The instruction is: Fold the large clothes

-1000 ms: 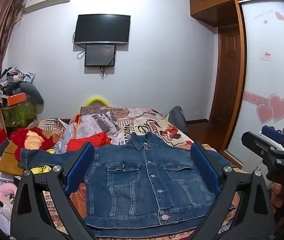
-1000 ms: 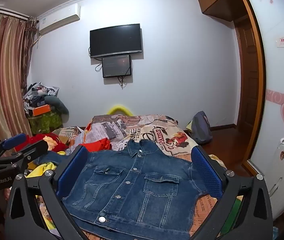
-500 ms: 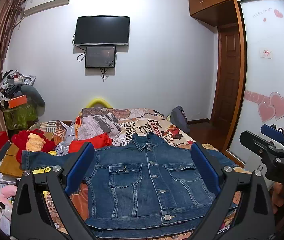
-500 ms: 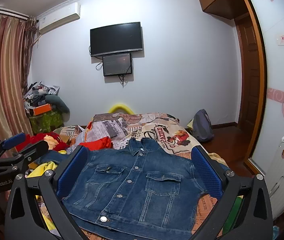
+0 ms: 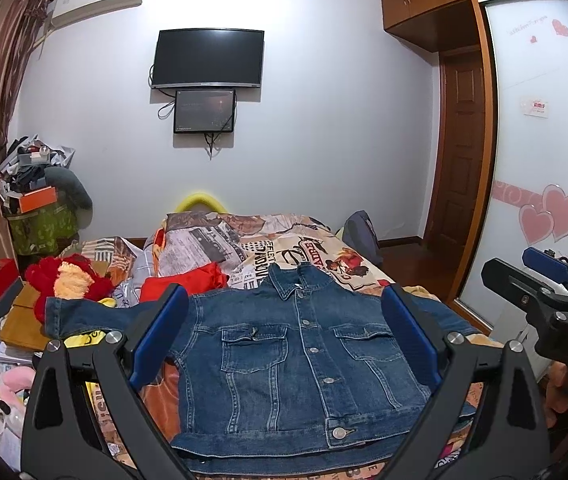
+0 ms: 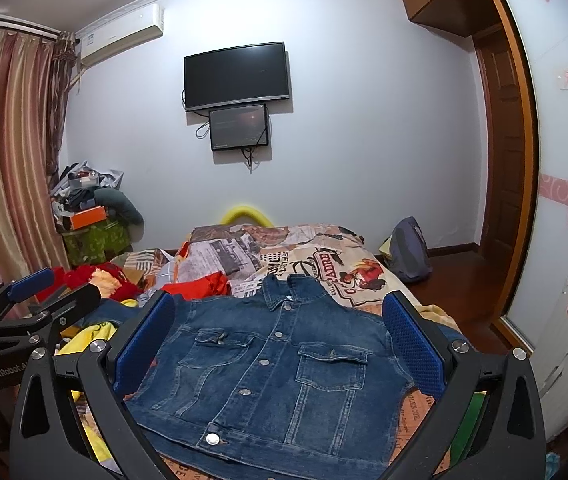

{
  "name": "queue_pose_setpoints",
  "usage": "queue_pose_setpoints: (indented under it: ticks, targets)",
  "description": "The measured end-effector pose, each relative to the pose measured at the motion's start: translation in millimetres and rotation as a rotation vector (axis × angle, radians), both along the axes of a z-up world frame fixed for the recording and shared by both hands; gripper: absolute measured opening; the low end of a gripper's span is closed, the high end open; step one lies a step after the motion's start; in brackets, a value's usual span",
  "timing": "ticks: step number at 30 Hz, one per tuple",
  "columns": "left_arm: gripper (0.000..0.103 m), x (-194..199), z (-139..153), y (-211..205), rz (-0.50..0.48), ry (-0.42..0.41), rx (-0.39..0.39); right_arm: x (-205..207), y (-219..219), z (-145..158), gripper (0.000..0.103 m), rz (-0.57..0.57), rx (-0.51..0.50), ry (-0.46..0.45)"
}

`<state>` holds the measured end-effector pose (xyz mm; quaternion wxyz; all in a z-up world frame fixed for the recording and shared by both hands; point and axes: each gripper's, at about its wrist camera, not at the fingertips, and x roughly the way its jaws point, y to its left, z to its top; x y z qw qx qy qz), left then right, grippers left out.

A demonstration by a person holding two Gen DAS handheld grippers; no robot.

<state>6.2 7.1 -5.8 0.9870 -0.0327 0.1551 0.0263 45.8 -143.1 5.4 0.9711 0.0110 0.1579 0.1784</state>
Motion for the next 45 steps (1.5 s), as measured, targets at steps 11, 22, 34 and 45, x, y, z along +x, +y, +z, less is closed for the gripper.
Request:
queue_pose_setpoints:
  ticks: [11,22,34,45]
  targets:
    - [0.098,1.6,0.2,0.9,-0.003,0.000,0.003,0.2,0.4,2.2,0.103,0.000,-0.003,0.001]
    - [0.100,2.7,-0.3,2.3,-0.005,-0.001,0.000,0.7,-0.3,2.1,0.103,-0.001,0.000,0.003]
    - [0.100,5.7,-1.4,1.1,-0.005,0.007,-0.001,6.1,-2.9,0.9,0.103,-0.003,-0.001,0.017]
    - [0.100,24.1,-6.5,16.2,0.031,0.045,-0.009,25.4,0.4,-9.1,0.103,0.011,-0.003,0.063]
